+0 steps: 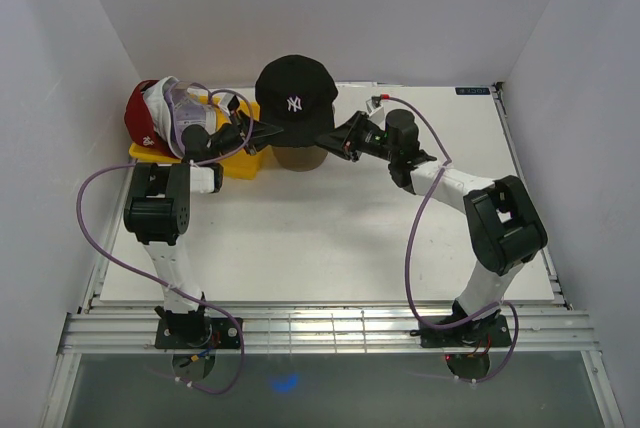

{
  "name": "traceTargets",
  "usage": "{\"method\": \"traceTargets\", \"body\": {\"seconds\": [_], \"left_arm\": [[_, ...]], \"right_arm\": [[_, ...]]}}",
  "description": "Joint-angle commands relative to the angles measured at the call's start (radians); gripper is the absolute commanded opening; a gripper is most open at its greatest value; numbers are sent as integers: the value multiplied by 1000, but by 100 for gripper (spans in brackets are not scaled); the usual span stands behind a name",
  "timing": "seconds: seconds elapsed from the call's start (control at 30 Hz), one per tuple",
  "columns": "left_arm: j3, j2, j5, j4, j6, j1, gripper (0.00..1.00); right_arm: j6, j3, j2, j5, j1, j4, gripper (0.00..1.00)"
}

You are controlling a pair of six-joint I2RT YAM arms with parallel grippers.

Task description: Stack the hats

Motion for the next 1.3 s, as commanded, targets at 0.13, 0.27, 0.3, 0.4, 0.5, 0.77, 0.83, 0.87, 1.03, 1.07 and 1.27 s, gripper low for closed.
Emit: {"method": "traceTargets", "body": {"seconds": [0.13,0.27,0.3,0.4,0.5,0.77,0.83,0.87,1.03,1.07,1.27], "left_arm": [[-17,-53,5,-66,60,12,0],[-40,-64,5,-129,109,18,0],[-51,-67,4,-144,119,18,0],[-68,-76,-1,-192,155,21,0],[-83,-81,-8,-232,179,23,0],[-94,-84,-22,-357,248,23,0],[-95,-84,-28,-390,282,23,0],[-98,-84,-31,-428,293,23,0],[-103,-81,-44,-526,363,23,0],[-105,-80,-45,-555,383,24,0],[-100,-63,-50,-621,431,23,0]], "right_arm": [[-73,-50,4,-34,20,46,15],[-76,-67,15,-35,20,54,14],[-76,-73,16,-35,20,57,14],[-71,-93,24,-35,20,74,13],[-68,-113,33,-34,20,84,13],[-45,-154,65,-37,20,133,12],[-41,-165,72,-37,20,138,12],[-38,-168,78,-37,18,141,11],[-38,-182,95,-34,17,144,11],[-36,-184,101,-34,17,144,11],[-27,-203,121,-35,7,155,10]]}}
